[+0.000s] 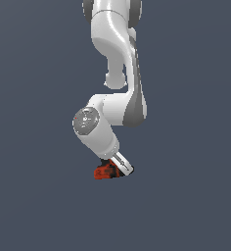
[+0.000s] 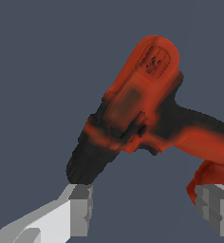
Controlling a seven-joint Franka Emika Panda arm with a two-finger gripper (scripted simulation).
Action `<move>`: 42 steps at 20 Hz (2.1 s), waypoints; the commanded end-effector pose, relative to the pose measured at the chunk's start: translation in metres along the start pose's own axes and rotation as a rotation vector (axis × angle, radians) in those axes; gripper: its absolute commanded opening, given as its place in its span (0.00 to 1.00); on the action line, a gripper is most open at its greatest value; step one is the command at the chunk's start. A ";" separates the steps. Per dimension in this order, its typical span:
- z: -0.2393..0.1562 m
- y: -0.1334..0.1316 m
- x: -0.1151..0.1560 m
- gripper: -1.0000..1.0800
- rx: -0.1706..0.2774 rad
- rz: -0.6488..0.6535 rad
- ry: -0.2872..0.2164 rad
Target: Pick up the object and move it to a goal position.
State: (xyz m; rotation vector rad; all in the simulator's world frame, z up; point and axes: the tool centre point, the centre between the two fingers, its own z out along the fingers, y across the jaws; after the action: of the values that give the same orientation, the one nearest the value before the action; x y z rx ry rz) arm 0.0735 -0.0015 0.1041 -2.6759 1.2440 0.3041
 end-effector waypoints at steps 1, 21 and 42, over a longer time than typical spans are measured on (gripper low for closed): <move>0.007 -0.006 0.003 0.81 0.014 0.082 -0.029; 0.045 -0.039 0.013 0.81 0.059 0.526 -0.221; 0.076 -0.043 0.007 0.00 0.059 0.545 -0.229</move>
State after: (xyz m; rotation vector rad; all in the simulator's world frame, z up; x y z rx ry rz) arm 0.1026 0.0390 0.0331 -2.1312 1.8411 0.6109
